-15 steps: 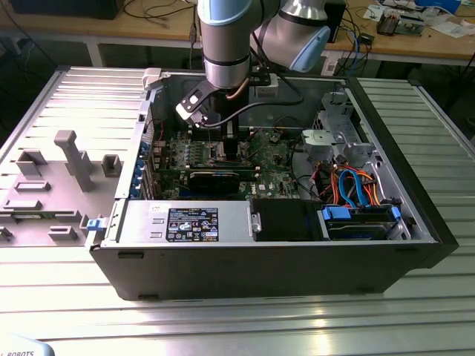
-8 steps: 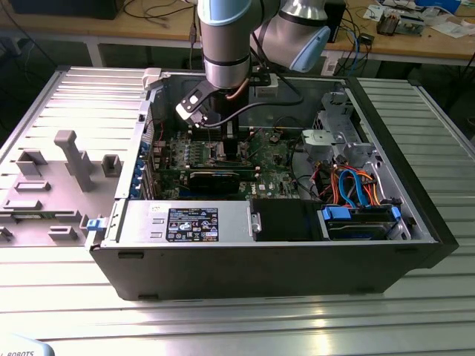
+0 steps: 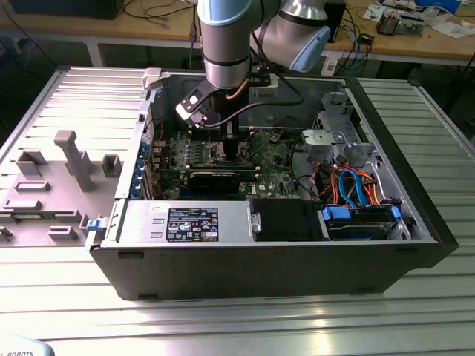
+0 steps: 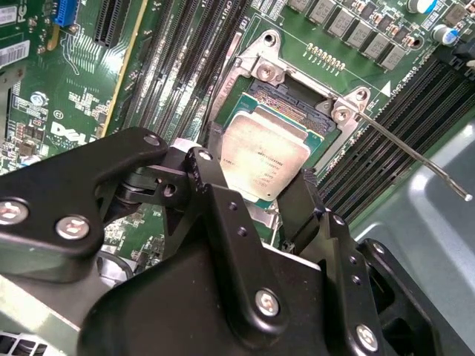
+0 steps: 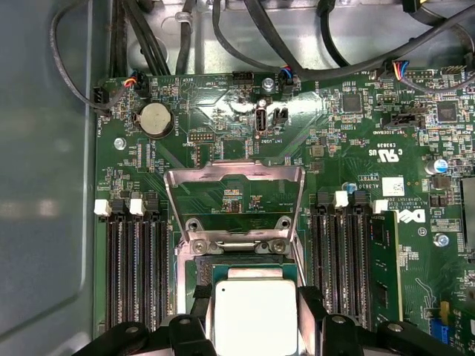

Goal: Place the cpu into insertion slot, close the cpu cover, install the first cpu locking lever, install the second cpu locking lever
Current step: 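Place the cpu into insertion slot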

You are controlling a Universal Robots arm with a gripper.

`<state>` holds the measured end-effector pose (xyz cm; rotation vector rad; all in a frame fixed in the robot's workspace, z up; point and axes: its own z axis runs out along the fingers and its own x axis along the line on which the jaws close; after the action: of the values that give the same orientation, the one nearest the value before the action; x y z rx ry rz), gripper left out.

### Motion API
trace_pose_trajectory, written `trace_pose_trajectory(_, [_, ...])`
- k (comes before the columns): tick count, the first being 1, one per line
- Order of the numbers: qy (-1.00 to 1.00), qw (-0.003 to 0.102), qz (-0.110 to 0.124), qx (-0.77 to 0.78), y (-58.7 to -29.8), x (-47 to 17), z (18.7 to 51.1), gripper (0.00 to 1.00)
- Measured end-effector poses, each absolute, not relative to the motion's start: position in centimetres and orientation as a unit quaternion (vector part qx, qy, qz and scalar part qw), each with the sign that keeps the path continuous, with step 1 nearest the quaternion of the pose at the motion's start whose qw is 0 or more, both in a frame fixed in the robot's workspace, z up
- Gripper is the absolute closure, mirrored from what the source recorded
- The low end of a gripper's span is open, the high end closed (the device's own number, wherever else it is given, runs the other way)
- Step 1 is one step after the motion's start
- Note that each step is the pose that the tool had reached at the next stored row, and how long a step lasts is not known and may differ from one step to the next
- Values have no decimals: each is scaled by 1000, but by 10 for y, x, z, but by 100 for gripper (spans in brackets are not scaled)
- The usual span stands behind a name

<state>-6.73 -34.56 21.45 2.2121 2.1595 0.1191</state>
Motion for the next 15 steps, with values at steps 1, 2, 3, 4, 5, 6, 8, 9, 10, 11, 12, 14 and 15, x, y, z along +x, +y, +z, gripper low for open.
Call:
trace_pose_trajectory(1, [698, 24, 38, 715, -346, -67, 214, 46])
trace_pose_trajectory(2, [698, 24, 38, 715, -346, -67, 214, 46])
trace_pose_trajectory(3, [698, 24, 38, 715, -346, -67, 214, 46])
trace_pose_trajectory(4, [698, 24, 38, 715, -346, -67, 214, 46])
trace_pose_trajectory(5, [698, 24, 38, 715, -346, -67, 214, 46])
trace_pose_trajectory(6, [698, 24, 38, 715, -345, -67, 214, 46])
trace_pose_trajectory(8, [700, 24, 38, 713, -345, -67, 213, 46])
trace_pose_trajectory(9, [701, 24, 38, 712, -345, -67, 213, 46])
trace_pose_trajectory(10, [701, 24, 38, 711, -345, -68, 213, 46])
trace_pose_trajectory(11, [702, 24, 38, 711, -345, -68, 212, 46])
trace_pose_trajectory(12, [702, 25, 37, 711, -345, -68, 212, 46])
trace_pose_trajectory(14, [702, 29, 34, 711, -344, -68, 212, 46])
trace_pose_trajectory(15, [702, 30, 32, 711, -344, -68, 212, 46])
